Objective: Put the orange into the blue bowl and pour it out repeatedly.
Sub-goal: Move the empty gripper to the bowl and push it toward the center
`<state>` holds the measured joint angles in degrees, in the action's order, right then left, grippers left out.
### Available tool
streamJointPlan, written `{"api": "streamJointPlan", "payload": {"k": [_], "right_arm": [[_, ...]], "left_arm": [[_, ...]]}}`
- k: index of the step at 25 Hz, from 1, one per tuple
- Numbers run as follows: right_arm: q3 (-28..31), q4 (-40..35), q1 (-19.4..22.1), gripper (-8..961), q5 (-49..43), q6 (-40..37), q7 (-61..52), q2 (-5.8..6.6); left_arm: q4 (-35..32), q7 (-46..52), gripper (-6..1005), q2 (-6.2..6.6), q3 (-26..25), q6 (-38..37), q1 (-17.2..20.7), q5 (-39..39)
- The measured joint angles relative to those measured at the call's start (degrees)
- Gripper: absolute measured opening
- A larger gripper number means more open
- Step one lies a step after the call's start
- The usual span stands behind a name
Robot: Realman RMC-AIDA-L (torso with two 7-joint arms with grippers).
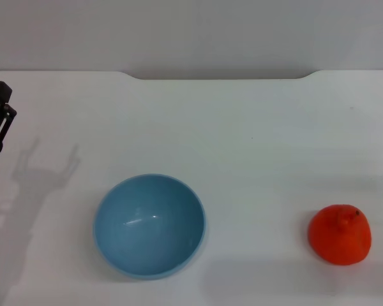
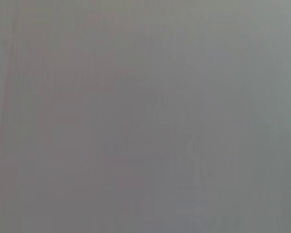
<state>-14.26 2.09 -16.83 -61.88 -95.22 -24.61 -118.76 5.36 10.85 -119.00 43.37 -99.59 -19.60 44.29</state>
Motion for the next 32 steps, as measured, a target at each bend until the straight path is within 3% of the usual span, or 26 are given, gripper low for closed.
{"api": "streamJointPlan", "payload": {"k": [8,9,11,14,17,22,24,26,32], "right_arm": [[-2.4,-3.2,0.2,469,-2.0,3.0,-6.3,0.2],[-2.7,-3.6,0.2,493,-2.2,2.4,-6.5,0.23],[-2.7,-3.6,0.2,540,-2.2,2.4,-6.5,0.23],[-3.1,-3.8,0.2,612,-2.5,1.8,-7.1,0.24],[-3.1,-3.9,0.4,612,-2.7,1.8,-7.6,0.23],[-3.1,-4.1,0.9,612,-2.7,1.7,-7.8,0.14],[-3.1,-4.2,0.9,612,-2.7,1.7,-7.8,0.13],[-2.9,-4.2,0.9,612,-2.7,1.7,-7.8,0.12],[-2.6,-4.5,0.7,612,-2.7,1.8,-7.8,0.11]], "left_arm": [[-0.7,2.8,753,0.13,0.1,-0.3,-1.3,0.0],[-6.1,14.7,751,0.7,0.1,0.0,-4.0,0.0],[-6.1,14.7,747,0.7,0.1,0.0,-4.0,0.0],[-13.7,25.0,741,0.86,2.2,5.5,-5.8,0.0],[-23.9,34.0,735,1.05,8.4,13.7,-6.1,0.0],[-46.7,46.6,726,1.43,21.9,32.7,-1.8,1.2],[-56.5,52.7,722,1.52,25.3,41.2,0.9,5.8],[-68.0,63.2,711,1.44,27.8,49.1,3.9,16.9],[-83.9,92.9,680,1.48,29.1,52.4,8.2,43.2]]}}
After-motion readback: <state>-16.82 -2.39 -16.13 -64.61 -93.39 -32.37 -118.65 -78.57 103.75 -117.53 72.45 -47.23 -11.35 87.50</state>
